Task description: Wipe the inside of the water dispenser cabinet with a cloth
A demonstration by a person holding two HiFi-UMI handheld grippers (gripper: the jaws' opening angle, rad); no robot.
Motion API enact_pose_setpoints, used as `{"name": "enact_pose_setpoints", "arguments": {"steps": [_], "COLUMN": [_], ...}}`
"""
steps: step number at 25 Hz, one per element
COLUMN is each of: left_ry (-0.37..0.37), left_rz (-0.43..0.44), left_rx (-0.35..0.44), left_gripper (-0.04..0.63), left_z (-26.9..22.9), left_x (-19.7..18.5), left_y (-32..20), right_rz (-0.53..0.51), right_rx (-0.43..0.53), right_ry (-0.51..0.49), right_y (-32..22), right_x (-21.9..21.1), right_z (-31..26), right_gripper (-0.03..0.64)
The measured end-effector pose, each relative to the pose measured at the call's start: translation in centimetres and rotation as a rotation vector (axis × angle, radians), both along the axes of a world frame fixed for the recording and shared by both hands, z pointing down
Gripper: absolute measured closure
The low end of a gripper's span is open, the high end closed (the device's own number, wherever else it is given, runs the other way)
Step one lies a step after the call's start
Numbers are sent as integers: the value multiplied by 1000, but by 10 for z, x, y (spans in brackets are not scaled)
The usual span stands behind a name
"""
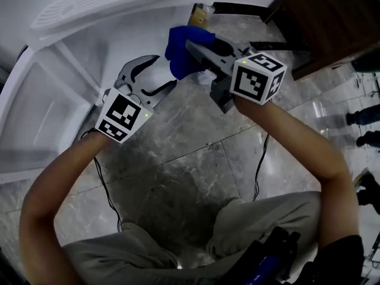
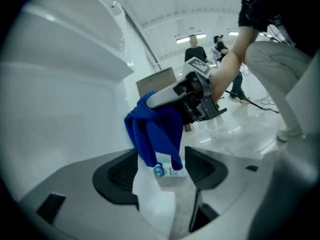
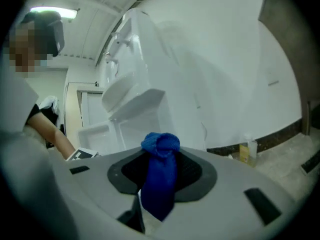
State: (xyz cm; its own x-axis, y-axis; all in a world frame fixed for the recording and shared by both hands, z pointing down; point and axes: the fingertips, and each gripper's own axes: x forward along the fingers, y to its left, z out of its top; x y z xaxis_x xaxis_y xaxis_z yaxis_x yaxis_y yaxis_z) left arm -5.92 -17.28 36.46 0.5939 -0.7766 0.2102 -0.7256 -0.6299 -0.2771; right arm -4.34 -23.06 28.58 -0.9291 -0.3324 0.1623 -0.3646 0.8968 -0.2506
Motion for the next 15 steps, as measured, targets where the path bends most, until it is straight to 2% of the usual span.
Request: {"name": "enact_pose_setpoints", "arguments": {"steps": [3,5,8,12,15], "left_ry": [-58,-103,-189,-356,-361], "left_rz": [78,119,176,290,305], "left_rx": [84,116,154,195,169], "left_gripper": [313,293,256,256,258], "left_z": [-13,-12,-7,-1,-1], "left_x": [33,48,60,71,82], "left_y": [1,1,-2,12,18], "right_rz": [16,-12,-134,-321,-401], "right_rx": [-95,-167,-283,-338,-371], "right_ry": [-6,22,67,91,110], "right_y": [0,8,30,68,85], "right_x": [32,43,39,16,11], "right_z": [8,19,44,55,52], "right_gripper": [505,505,505,505,504]}}
